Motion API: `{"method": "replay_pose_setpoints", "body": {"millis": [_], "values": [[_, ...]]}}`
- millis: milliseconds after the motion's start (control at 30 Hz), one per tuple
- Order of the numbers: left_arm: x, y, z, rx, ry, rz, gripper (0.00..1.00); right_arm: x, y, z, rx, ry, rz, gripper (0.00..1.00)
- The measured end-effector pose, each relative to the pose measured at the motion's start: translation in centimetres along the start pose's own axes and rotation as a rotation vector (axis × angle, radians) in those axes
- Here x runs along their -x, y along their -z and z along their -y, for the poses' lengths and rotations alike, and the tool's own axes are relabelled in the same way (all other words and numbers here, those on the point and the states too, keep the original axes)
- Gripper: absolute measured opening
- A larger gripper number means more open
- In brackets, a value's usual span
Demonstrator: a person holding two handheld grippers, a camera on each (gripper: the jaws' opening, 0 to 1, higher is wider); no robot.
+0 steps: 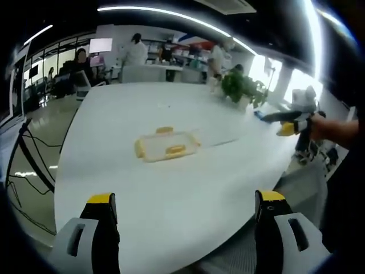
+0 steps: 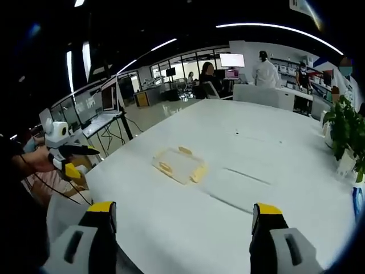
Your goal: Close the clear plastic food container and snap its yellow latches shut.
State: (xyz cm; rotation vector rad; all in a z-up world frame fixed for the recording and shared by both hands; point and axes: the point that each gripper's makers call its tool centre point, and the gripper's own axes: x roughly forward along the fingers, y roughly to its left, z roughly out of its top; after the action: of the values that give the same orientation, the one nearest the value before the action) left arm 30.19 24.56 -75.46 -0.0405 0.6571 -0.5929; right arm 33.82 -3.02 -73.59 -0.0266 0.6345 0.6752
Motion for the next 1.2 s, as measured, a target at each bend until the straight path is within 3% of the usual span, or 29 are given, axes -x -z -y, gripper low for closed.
{"method": "replay_pose_setpoints", "body": {"millis": [667,1200], "values": [[0.01,0.26,-0.46,-0.004,-0.001,-0.009,0.99,0.24,0.91,0.48,-0.004,0.025,-0.014,1.00],[0.05,-0.34,-0.90,-0.002,-0.022,0.001,0.99,0.40,0.42,0.71,-0.029,0.027,0.003,1.00]]}}
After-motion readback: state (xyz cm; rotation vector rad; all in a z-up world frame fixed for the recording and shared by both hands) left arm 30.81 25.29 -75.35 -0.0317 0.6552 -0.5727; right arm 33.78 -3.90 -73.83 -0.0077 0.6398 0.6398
